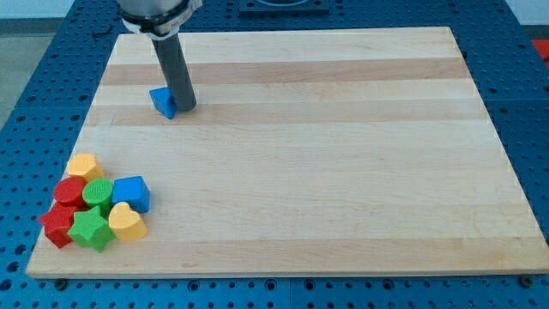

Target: Slide the blue triangle towards the blue cube

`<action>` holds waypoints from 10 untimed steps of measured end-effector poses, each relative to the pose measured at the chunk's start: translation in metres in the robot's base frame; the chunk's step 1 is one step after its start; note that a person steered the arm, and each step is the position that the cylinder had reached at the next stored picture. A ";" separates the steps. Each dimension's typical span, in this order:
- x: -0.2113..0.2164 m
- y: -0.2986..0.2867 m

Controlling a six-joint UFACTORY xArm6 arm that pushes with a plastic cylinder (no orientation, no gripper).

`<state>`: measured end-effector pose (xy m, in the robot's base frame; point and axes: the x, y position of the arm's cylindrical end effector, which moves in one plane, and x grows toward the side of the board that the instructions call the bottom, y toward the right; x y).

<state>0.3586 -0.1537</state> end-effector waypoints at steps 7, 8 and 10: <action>0.086 -0.045; 0.067 -0.045; 0.043 -0.014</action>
<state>0.4015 -0.1676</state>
